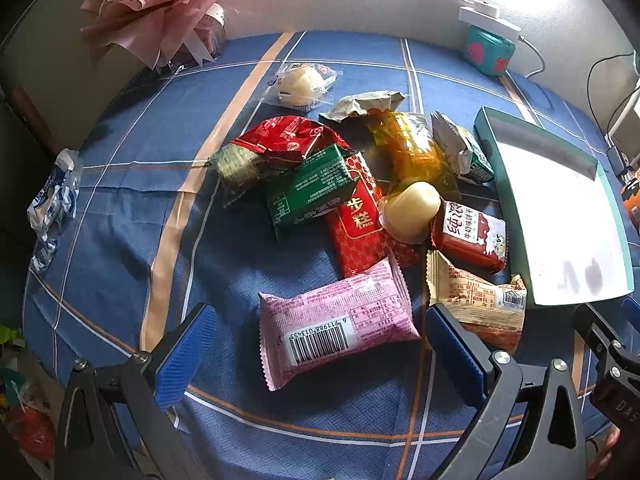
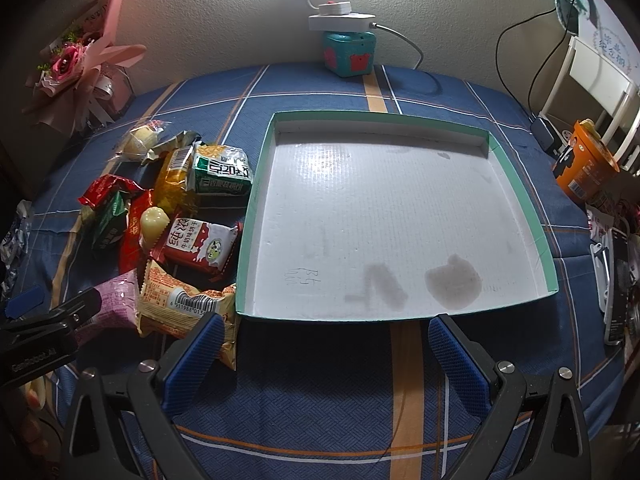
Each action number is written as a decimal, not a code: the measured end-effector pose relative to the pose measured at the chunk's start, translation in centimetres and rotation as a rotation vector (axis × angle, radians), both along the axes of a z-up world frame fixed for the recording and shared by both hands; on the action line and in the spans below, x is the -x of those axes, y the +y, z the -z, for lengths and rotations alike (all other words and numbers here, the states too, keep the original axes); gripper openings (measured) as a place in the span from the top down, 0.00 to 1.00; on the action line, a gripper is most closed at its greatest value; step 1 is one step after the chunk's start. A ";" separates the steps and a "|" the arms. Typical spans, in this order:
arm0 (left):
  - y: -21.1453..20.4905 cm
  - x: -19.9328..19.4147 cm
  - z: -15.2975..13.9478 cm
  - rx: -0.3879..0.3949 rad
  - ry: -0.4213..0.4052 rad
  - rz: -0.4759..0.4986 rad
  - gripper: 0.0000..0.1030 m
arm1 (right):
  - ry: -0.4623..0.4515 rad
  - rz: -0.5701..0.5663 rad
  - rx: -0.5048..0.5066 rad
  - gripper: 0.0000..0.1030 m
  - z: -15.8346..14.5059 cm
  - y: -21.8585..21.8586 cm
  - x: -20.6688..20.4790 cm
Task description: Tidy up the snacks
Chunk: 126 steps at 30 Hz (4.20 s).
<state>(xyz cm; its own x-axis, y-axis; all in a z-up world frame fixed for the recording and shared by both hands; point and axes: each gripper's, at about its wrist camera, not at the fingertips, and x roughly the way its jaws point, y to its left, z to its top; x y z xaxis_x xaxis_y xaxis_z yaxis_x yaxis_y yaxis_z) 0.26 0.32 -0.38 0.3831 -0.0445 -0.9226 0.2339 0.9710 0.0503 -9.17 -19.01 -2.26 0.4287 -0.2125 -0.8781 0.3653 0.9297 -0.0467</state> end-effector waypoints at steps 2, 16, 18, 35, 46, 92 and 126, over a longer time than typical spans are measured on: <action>0.0 0.0 0.0 0.001 0.001 -0.002 0.00 | 0.000 0.000 0.000 0.00 0.0 0.0 0.0; 0.1 0.0 0.0 0.002 0.001 -0.002 0.00 | 0.001 0.000 0.000 0.00 0.0 0.0 0.0; 0.1 0.0 0.0 0.002 0.001 -0.002 0.00 | 0.001 0.000 -0.001 0.00 0.0 0.0 0.0; 0.2 0.0 0.0 0.003 0.002 -0.002 0.00 | 0.001 0.000 0.001 0.00 0.0 0.0 0.0; 0.2 0.0 0.0 0.003 0.002 -0.002 0.00 | 0.002 -0.001 0.003 0.00 0.0 0.0 0.0; 5.4 -4.7 5.9 0.173 0.235 -0.280 0.00 | 0.124 -0.109 -0.209 0.07 4.5 7.7 -5.7; 9.0 -3.6 4.1 0.252 0.197 -0.347 0.15 | 0.117 -0.429 -0.239 0.37 4.3 10.7 -6.9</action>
<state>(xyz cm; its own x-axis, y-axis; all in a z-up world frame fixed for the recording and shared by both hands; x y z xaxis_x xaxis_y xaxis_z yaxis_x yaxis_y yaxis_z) 3.86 9.27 -4.46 0.2333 -0.1766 -0.9562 -0.1253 0.9697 -0.2097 -2.25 -8.30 -6.57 0.3288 0.1738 -0.9283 -0.0472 0.9847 0.1676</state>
